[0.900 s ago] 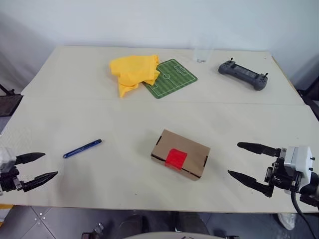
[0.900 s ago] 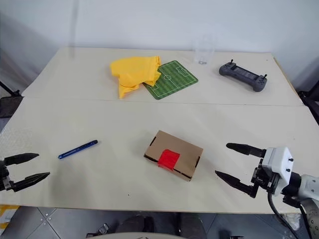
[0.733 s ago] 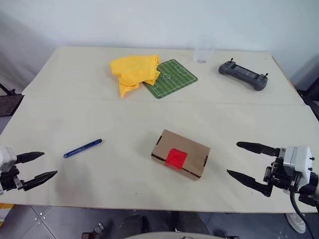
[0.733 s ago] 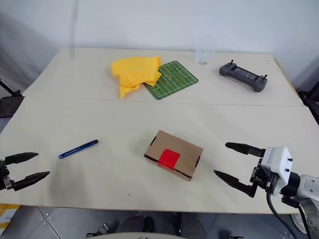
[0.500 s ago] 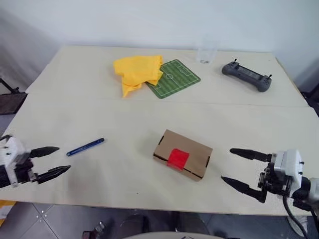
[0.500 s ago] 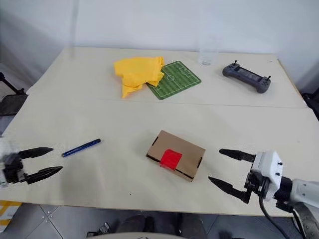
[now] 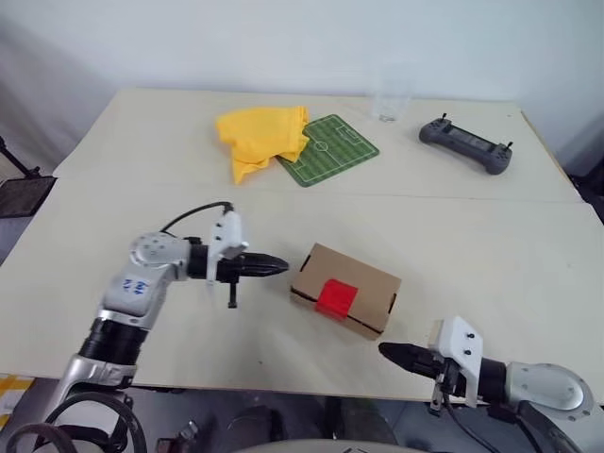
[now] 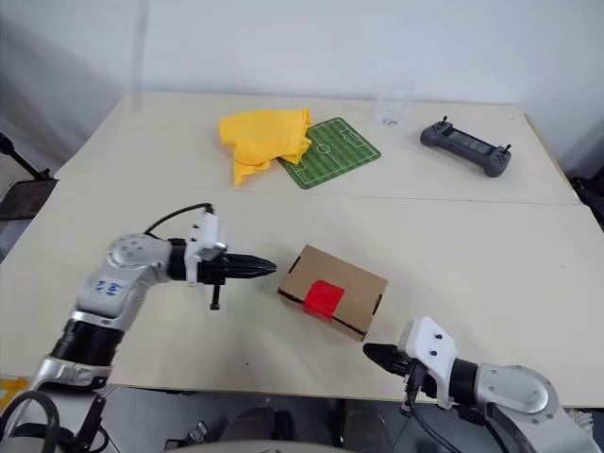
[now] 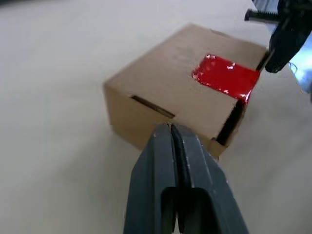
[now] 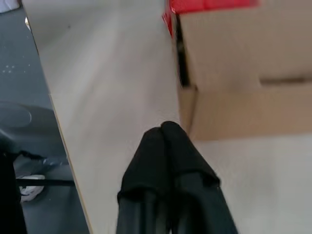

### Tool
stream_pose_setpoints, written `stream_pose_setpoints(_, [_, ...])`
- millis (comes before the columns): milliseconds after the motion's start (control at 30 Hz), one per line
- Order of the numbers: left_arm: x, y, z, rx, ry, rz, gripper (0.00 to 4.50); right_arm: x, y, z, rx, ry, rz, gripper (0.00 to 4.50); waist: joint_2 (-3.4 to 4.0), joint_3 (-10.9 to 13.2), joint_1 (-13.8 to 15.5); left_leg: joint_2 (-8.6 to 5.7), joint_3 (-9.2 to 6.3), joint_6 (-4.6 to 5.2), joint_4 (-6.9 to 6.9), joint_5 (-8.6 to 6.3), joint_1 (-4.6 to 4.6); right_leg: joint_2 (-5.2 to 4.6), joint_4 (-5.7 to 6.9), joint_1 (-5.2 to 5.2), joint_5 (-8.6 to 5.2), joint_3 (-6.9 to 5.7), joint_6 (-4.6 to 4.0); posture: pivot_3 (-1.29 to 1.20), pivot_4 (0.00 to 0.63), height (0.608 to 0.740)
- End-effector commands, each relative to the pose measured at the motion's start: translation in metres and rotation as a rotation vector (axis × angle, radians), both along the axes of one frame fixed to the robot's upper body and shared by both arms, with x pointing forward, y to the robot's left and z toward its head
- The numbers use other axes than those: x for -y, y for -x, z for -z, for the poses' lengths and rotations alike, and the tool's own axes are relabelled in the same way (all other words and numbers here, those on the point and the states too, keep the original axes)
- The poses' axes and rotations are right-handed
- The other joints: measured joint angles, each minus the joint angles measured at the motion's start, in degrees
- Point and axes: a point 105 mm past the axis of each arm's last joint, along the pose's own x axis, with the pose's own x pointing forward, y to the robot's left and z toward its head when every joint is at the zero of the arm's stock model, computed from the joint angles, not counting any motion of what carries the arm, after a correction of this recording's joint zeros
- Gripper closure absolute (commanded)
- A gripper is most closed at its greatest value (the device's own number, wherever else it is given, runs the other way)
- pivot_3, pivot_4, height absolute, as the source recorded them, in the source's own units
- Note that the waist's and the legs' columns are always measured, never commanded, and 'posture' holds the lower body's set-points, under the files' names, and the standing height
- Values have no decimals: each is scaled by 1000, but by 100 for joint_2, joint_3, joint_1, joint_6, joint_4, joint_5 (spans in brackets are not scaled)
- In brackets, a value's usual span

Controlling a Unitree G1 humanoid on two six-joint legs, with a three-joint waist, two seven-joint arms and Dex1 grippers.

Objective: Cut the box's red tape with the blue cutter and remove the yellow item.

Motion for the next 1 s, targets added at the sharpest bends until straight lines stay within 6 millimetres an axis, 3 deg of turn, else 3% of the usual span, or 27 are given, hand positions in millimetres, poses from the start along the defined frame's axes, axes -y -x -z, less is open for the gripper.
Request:
stream_pose_setpoints(33, [12,9,10,-6,-64,102,4500,-7,-3,-1,-9,-4,32,4449,0,0,0,0,0,2,1,-1,-1,-1,-1,0,0,0,0,0,150,740])
stream_pose_setpoints(133, [17,17,17,-50,-68,148,4500,-4,-14,-2,-3,-9,96,4449,0,0,-9,0,-1,5,3,-3,-4,-3,-3,0,0,0,0,0,150,740])
stream_pose_setpoints(367, [37,41,31,-131,-22,208,4500,16,-66,-11,127,54,251,4449,0,1,-11,0,-8,8,7,-3,-13,-6,-4,-5,0,0,-1,0,150,740])
stream_pose_setpoints(533, [35,48,23,-171,19,209,4500,31,-89,-17,213,119,314,4449,1,1,-9,0,-26,6,15,3,-47,-5,-3,-26,-1,-22,-1,0,150,740])
stream_pose_setpoints(667, [11,14,-39,-147,192,94,4500,37,-96,-27,235,116,290,4449,5,11,-6,0,-39,10,33,6,-58,-7,-2,-21,0,-34,-1,0,150,740])
stream_pose_setpoints(767, [8,-16,-64,-33,233,14,4500,35,-93,-26,209,114,264,4449,10,13,12,0,-61,10,57,6,-67,-9,1,-11,1,-54,1,0,150,740])
stream_pose_setpoints(867, [24,-48,-71,149,217,-82,4500,31,-87,-23,178,105,250,4449,11,12,47,-2,-65,19,63,0,-65,-10,-3,1,3,-63,5,0,150,740])
stream_pose_setpoints(1000, [48,-67,-50,206,136,-105,4500,20,-79,-19,131,76,247,4449,10,13,103,-2,-63,30,84,-7,-82,-8,-10,0,8,-72,14,0,150,740])
